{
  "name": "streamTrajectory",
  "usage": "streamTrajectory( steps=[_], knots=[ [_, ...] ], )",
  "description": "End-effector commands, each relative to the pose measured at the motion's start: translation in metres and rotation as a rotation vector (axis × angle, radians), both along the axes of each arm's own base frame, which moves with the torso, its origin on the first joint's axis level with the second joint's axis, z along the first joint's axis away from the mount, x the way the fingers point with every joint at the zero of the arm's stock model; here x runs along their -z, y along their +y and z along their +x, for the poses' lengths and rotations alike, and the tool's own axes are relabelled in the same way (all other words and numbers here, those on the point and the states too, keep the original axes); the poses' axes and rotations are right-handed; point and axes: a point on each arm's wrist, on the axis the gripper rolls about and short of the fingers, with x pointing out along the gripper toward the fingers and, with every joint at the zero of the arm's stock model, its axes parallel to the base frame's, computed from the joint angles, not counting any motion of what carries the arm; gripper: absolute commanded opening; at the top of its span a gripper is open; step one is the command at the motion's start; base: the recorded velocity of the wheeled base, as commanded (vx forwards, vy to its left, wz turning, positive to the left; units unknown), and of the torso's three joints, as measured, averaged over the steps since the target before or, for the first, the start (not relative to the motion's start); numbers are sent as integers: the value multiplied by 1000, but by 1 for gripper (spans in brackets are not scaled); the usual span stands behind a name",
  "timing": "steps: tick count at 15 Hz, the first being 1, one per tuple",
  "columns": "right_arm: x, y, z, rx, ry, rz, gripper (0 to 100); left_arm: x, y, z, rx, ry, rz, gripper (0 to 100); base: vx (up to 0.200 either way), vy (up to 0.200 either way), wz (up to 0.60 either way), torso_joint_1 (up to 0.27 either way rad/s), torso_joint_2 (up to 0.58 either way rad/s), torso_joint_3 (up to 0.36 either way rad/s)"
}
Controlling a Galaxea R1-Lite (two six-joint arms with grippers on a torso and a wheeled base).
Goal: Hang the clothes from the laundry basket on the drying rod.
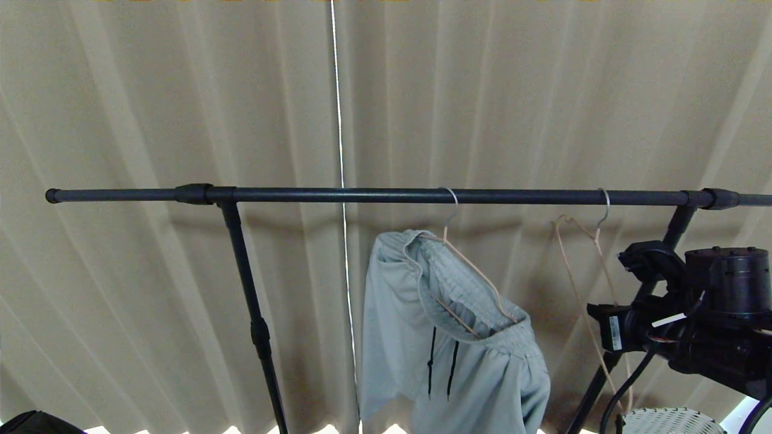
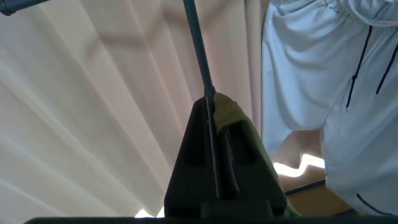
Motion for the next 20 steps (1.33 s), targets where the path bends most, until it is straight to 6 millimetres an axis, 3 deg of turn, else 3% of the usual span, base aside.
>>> streamTrajectory(
  steps=[1, 8, 12, 20],
  knots=[
    [-1, -3, 0, 14, -4, 0, 0, -1, 0, 0, 0, -2, 0, 0, 0, 0, 0, 0, 0, 0],
    [-17, -8, -10, -12, -74, 23, 0, 0, 0, 0, 0, 3, 0, 0, 0, 0, 0, 0, 0, 0],
    [-41, -9, -28, -116, -178, 65, 0, 1, 0, 0, 0, 2, 6, 0, 0, 0, 0, 0, 0, 0],
    [-38, -16, -77, -182, -220, 87, 0, 2, 0, -2, 8, -12, 21, 0, -25, 0, 0, 0, 0, 0]
  ],
)
